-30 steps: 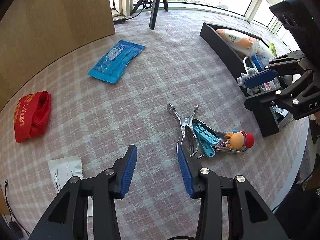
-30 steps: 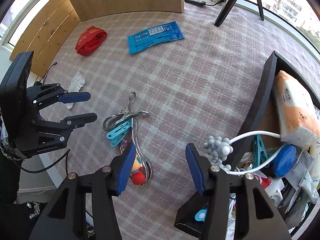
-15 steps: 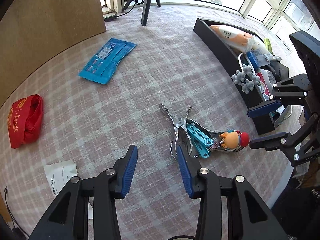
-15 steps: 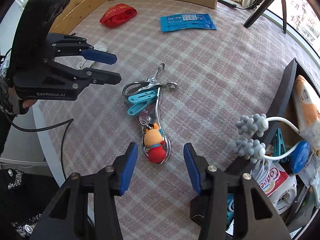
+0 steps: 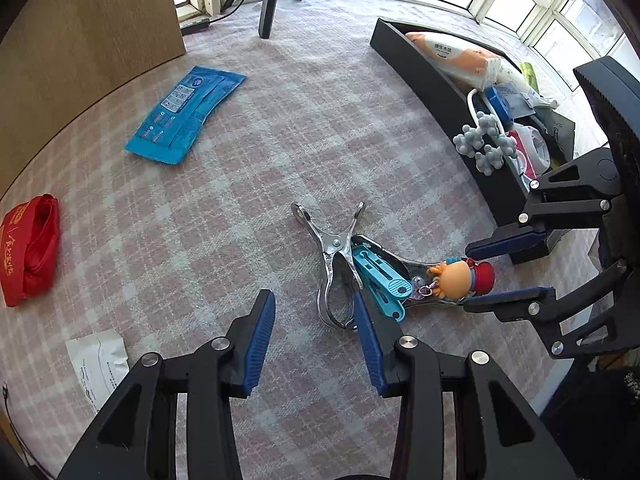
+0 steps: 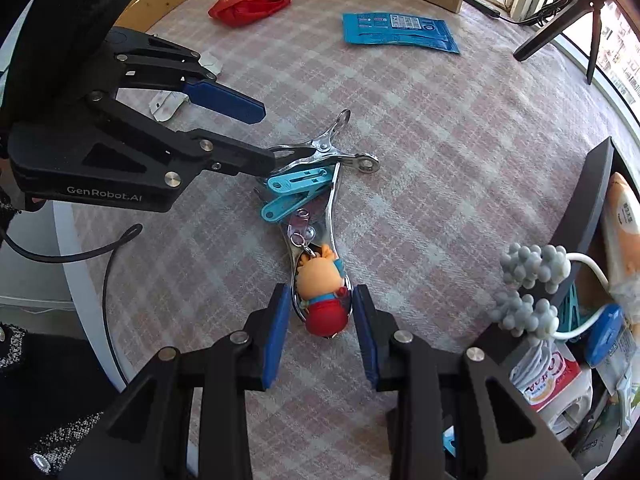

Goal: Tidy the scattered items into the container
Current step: 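Grasp a metal clip with the left gripper while the right grasps the doll keychain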

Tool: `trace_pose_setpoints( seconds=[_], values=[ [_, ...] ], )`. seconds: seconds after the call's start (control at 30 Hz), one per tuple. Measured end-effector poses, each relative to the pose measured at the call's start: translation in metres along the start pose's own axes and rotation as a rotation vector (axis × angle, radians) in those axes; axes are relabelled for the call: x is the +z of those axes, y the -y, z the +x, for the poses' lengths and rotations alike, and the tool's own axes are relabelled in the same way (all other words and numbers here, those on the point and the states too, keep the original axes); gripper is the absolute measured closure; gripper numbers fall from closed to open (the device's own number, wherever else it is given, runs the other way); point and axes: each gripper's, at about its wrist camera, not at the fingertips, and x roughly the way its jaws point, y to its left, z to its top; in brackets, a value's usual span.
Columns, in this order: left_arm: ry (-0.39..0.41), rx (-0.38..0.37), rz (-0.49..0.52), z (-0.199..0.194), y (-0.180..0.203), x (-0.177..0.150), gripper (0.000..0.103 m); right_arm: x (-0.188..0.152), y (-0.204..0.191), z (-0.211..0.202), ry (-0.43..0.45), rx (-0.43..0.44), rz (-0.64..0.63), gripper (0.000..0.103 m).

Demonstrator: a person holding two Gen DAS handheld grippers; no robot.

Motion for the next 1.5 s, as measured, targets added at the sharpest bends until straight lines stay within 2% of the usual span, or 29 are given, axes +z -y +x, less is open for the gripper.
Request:
trace_pose_setpoints(
  seconds=[0.13, 0.17, 0.27, 0.5, 0.8, 1.07, 1.2, 1.27, 1.33, 1.5],
  values=[
    [-0.016, 0.003, 0.008, 0.003, 0.001, 0.003, 0.065, 0.001, 0.0, 0.003, -0.001, -0.002, -0.001, 0.072],
    [-0.017, 0.002, 0.009, 0.003, 0.0, 0.004, 0.065, 0.001, 0.002, 0.002, 0.005, 0.0, 0.008, 0.077],
    [-0.005, 0.02, 0.005, -0.003, -0.001, 0.003, 0.065, 0.002, 0.007, -0.002, 0.019, 0.035, 0.038, 0.083],
    [0.002, 0.03, 0.039, -0.017, 0.007, -0.005, 0.065, 0.006, 0.01, -0.003, 0.033, 0.044, 0.042, 0.083],
    [-0.022, 0.022, 0.04, -0.008, 0.008, 0.011, 0.065, 0.01, 0.008, -0.014, 0.06, 0.057, 0.041, 0.085],
    [-0.084, 0.005, 0.055, 0.005, 0.005, 0.024, 0.066, 0.009, 0.012, -0.019, 0.081, 0.073, 0.071, 0.087],
    [-0.104, 0.013, 0.067, 0.012, 0.008, 0.025, 0.082, 0.005, 0.002, -0.018, 0.103, 0.102, 0.101, 0.089],
    [-0.111, 0.012, 0.074, 0.015, 0.01, 0.024, 0.085, 0.004, 0.0, -0.026, 0.125, 0.109, 0.106, 0.09],
    [-0.117, 0.012, 0.082, 0.017, 0.012, 0.023, 0.096, 0.005, 0.002, -0.035, 0.144, 0.114, 0.108, 0.09],
    [-0.124, 0.029, 0.096, 0.021, 0.016, 0.024, 0.098, 0.009, 0.003, -0.047, 0.18, 0.114, 0.124, 0.092]
  ],
)
